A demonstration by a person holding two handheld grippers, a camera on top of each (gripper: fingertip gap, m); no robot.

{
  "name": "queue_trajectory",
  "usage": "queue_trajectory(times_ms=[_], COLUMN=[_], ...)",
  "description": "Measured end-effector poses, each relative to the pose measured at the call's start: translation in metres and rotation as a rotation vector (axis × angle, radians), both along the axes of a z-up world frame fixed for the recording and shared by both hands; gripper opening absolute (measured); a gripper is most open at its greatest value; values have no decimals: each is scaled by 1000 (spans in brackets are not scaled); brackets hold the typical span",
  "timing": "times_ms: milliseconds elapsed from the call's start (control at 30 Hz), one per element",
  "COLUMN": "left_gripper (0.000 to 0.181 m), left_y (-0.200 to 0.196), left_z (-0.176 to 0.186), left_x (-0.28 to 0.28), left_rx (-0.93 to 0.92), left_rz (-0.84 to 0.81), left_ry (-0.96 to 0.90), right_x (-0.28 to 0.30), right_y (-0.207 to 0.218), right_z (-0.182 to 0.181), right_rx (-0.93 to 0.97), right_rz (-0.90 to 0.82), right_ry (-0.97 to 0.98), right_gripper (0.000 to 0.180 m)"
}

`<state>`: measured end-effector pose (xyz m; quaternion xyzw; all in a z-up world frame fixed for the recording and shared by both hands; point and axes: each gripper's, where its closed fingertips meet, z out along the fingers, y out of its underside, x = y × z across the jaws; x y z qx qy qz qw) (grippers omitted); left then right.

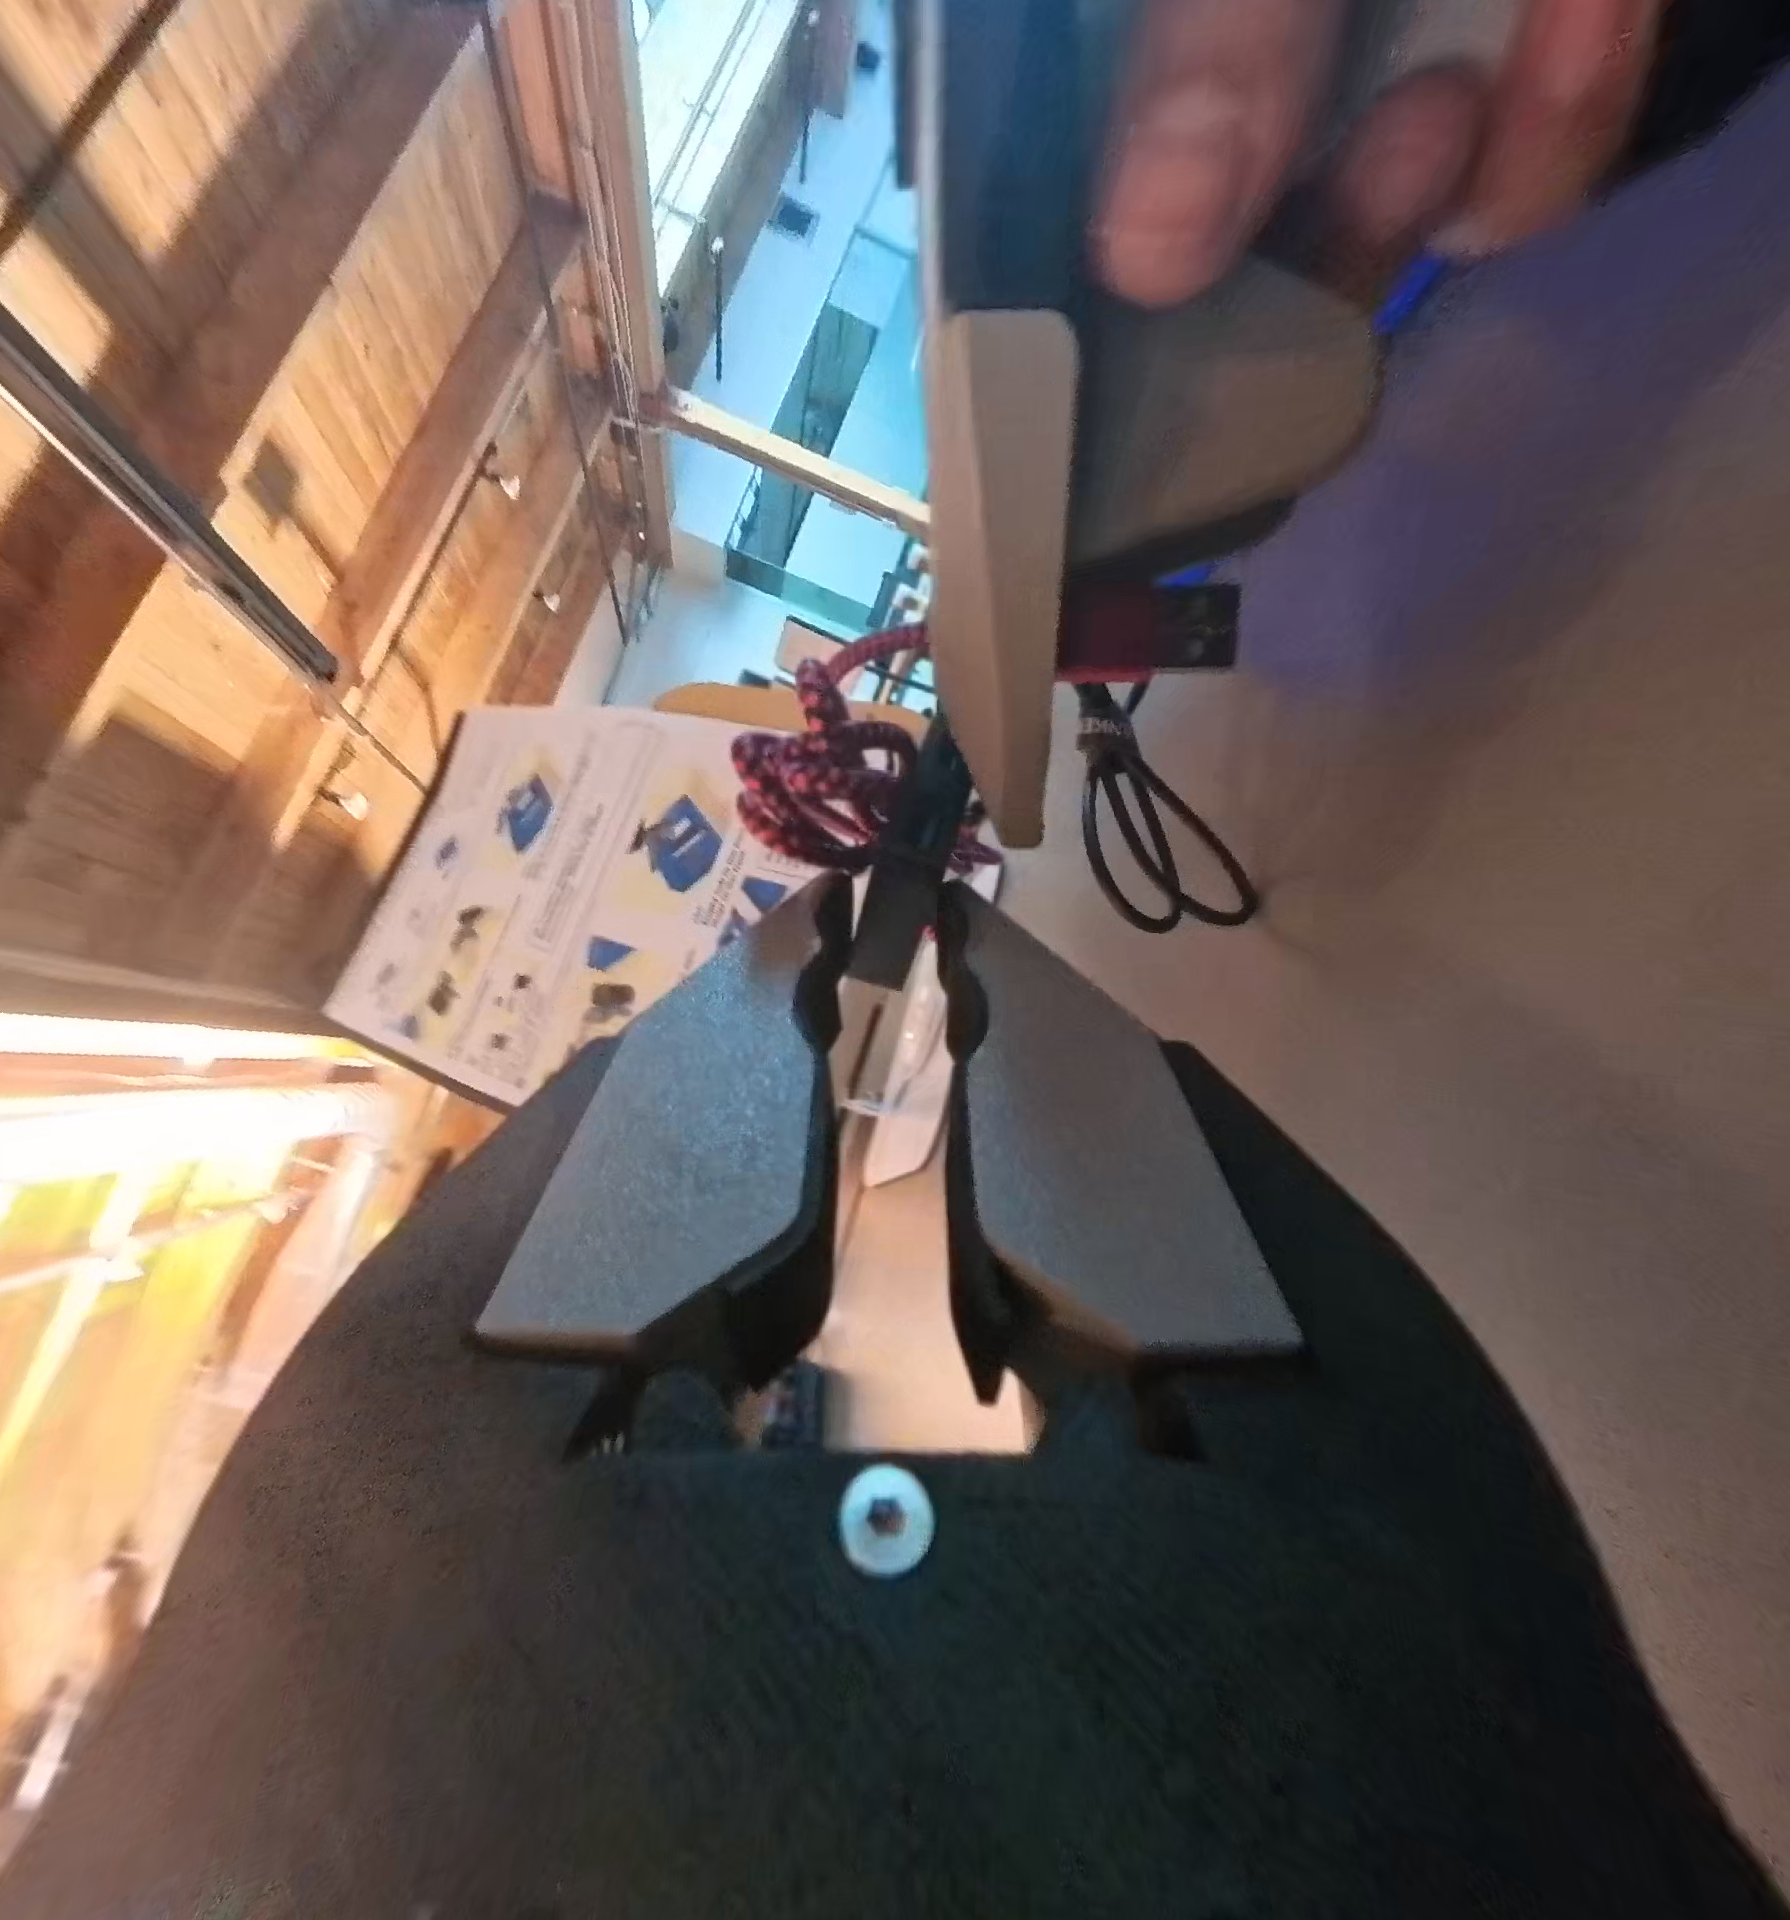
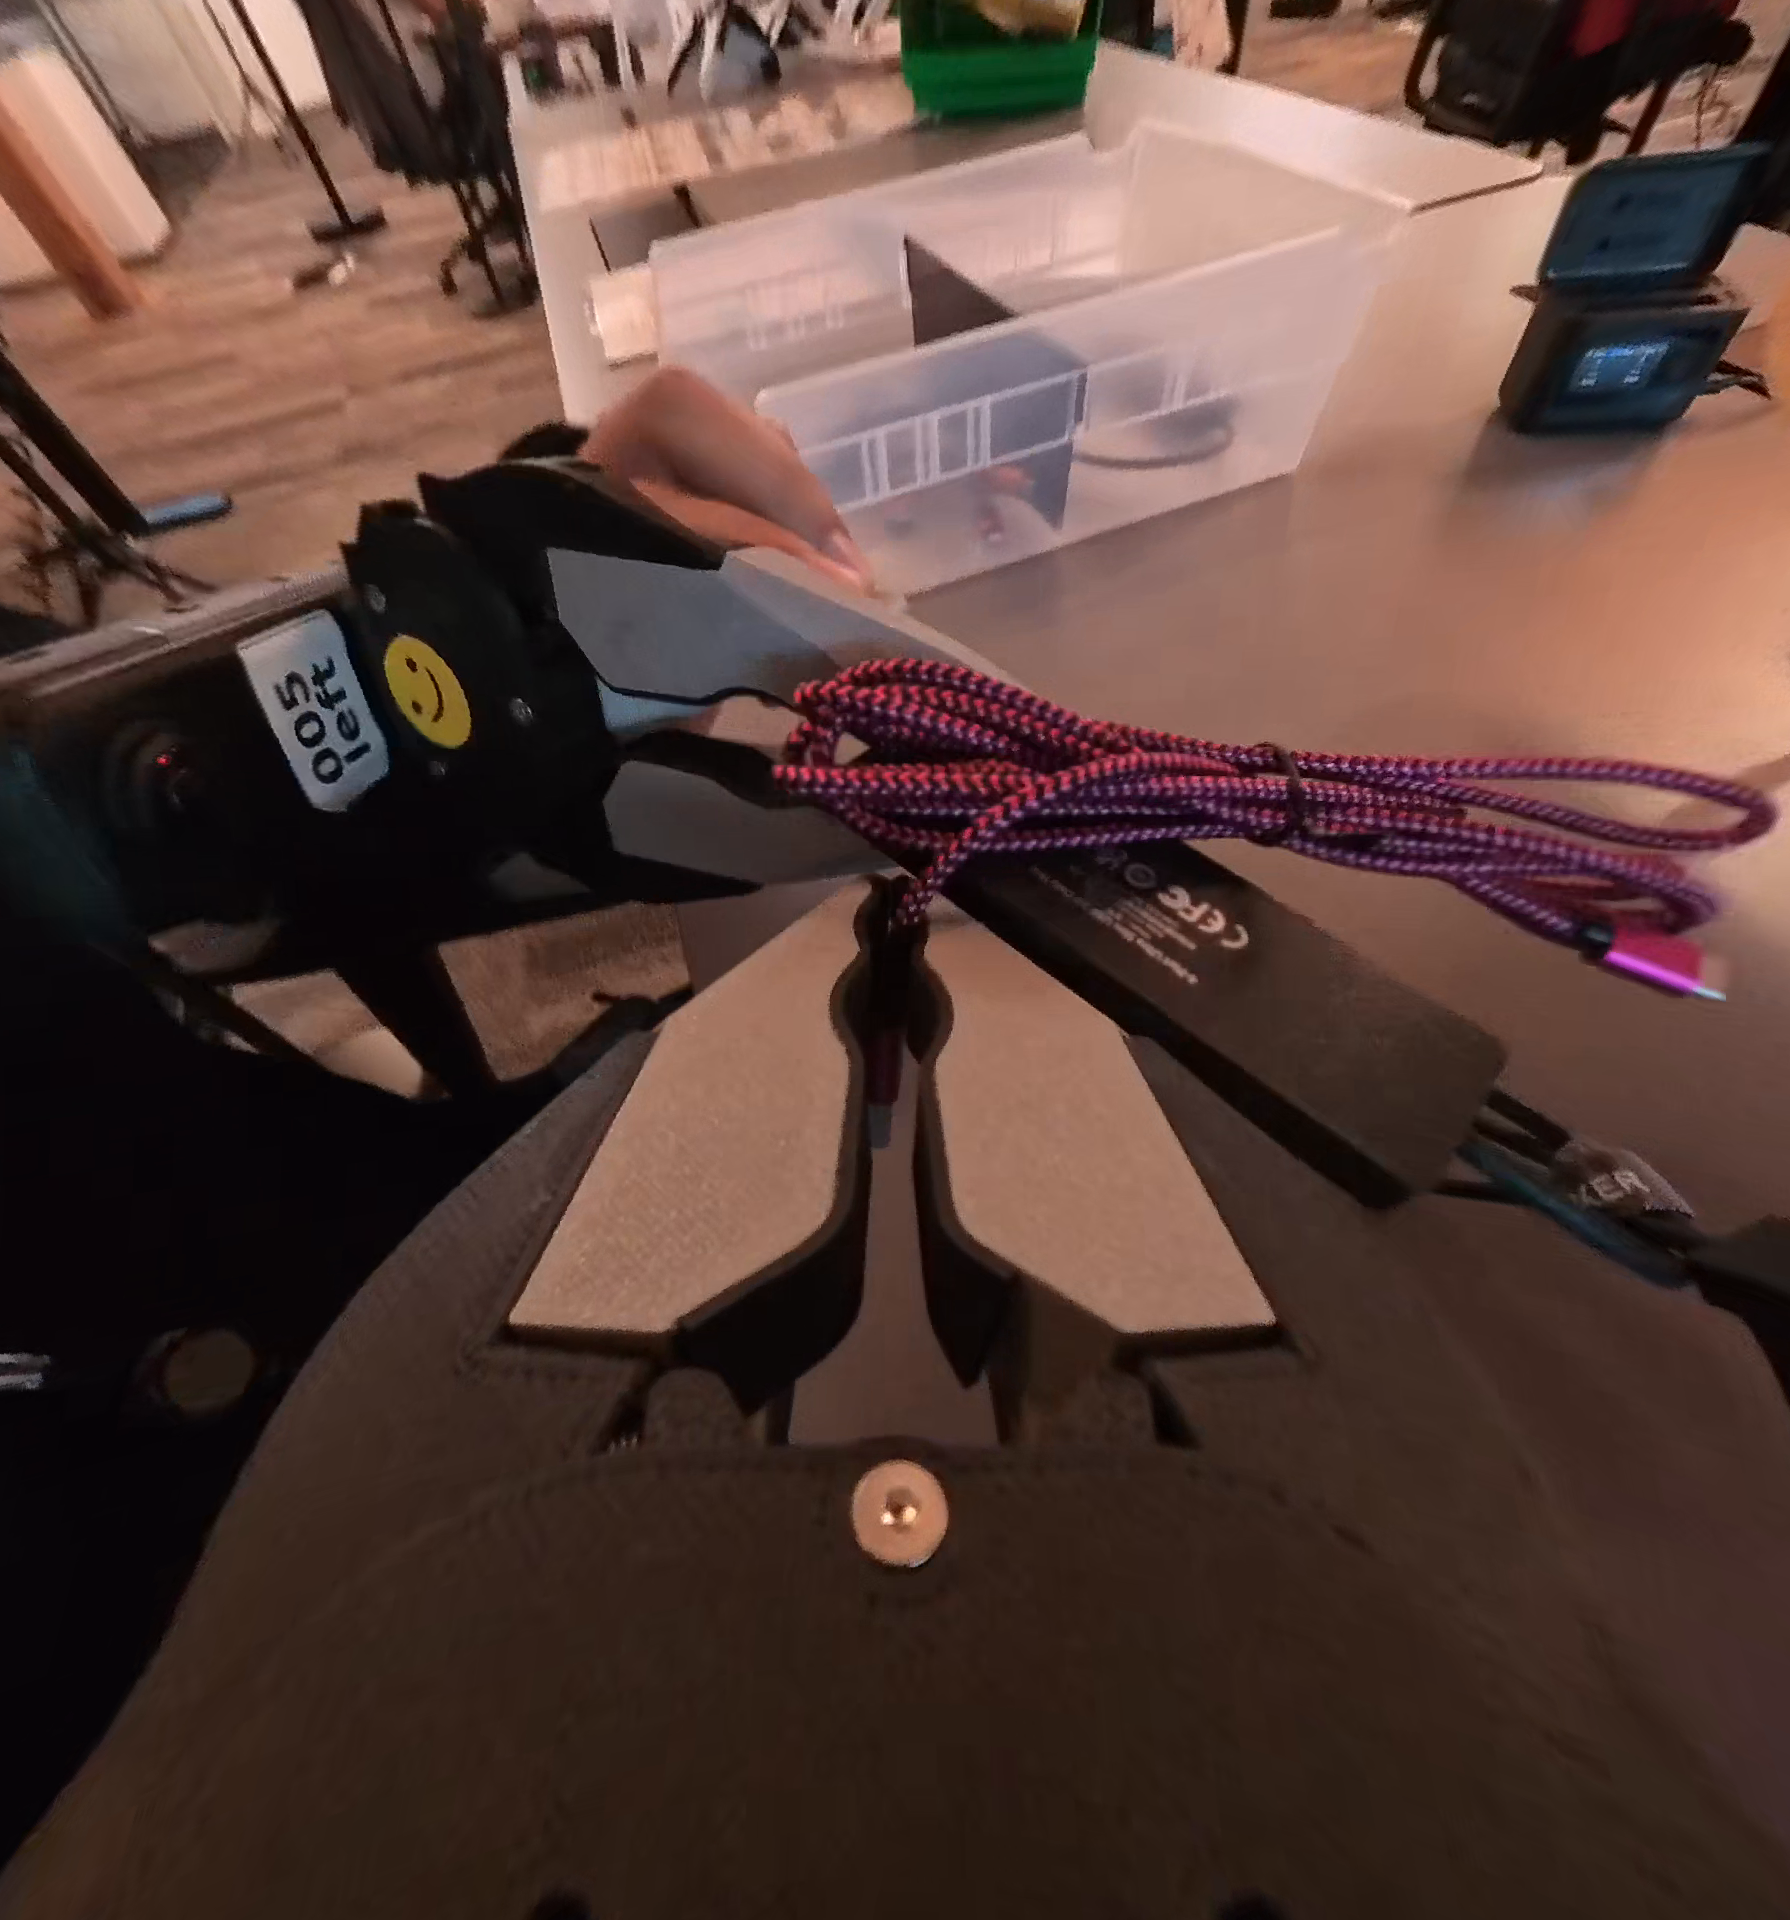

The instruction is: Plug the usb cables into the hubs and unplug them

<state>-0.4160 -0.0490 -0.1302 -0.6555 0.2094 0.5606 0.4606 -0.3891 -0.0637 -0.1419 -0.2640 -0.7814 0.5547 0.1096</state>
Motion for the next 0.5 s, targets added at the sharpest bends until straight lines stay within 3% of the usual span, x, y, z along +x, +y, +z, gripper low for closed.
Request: queue_trajectory(times_ms=[33, 233, 333, 433, 500], left_gripper=[14, 13, 12, 12, 11], left_y=[-1, -8, -5, -4, -3], left_z=[1, 13, 8, 2, -2], left_x=[-3, -13, -12, -13, -13], left_rx=[23, 122, 83, 25, -10], left_rz=[5, 36, 30, 47, 56], left_ry=[-38, -95, -121, -107, -86], right_x=[-3, -19, -20, -21, -24], right_y=[1, 20, 48, 116, 146], right_z=[2, 39, 78, 105, 97], right_rx=[-31, -378, -789, -1292, -1405], right_rz=[-13, -89, -113, -215, -340], right_ry=[-2, 32, 41, 87, 102], right_gripper=[0, 0, 0, 0, 0])
